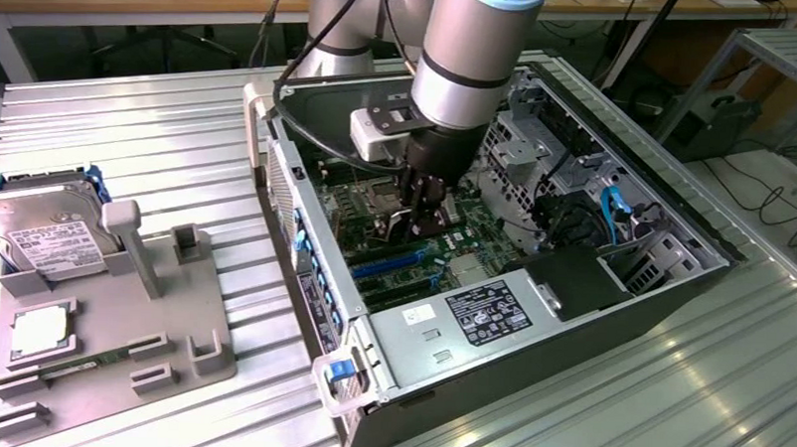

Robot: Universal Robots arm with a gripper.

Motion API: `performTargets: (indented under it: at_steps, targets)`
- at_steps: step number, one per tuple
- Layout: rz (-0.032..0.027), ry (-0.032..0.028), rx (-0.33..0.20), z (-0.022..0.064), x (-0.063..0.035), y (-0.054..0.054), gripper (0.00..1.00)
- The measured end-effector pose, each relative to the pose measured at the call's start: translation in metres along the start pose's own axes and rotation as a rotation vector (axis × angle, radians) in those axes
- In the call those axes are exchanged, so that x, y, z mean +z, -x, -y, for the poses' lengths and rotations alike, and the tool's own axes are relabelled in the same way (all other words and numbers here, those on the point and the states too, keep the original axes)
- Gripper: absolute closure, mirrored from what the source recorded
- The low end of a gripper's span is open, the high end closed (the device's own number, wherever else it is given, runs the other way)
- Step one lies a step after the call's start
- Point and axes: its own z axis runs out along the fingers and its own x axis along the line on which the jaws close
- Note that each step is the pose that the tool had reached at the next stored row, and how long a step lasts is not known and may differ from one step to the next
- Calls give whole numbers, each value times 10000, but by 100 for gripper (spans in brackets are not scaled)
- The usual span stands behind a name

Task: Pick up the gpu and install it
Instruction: 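Insert the gpu into the slot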

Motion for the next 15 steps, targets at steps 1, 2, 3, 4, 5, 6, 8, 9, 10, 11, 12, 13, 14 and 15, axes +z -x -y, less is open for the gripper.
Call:
performTargets:
  at_steps: [1,2,3,4,5,6,8,9,10,11,12,13,14,15]
  targets:
    - [0,4,0,0,18,-1,73]
    - [0,10,1,0,36,-1,73]
    - [0,14,1,0,52,-1,73]
    - [0,17,1,-1,64,-3,73]
    - [-2,19,0,0,72,-8,73]
    - [0,19,0,-1,84,-12,73]
    - [0,20,1,-6,102,-15,73]
    - [0,20,1,-12,109,-16,73]
    - [-1,20,1,-22,112,-16,73]
    - [0,20,0,-37,114,-16,73]
    - [0,20,-2,-55,116,-16,73]
    - [-1,20,-4,-63,116,-16,73]
    - [-1,20,-4,-68,116,-16,73]
    - [-1,20,-6,-69,118,-22,73]
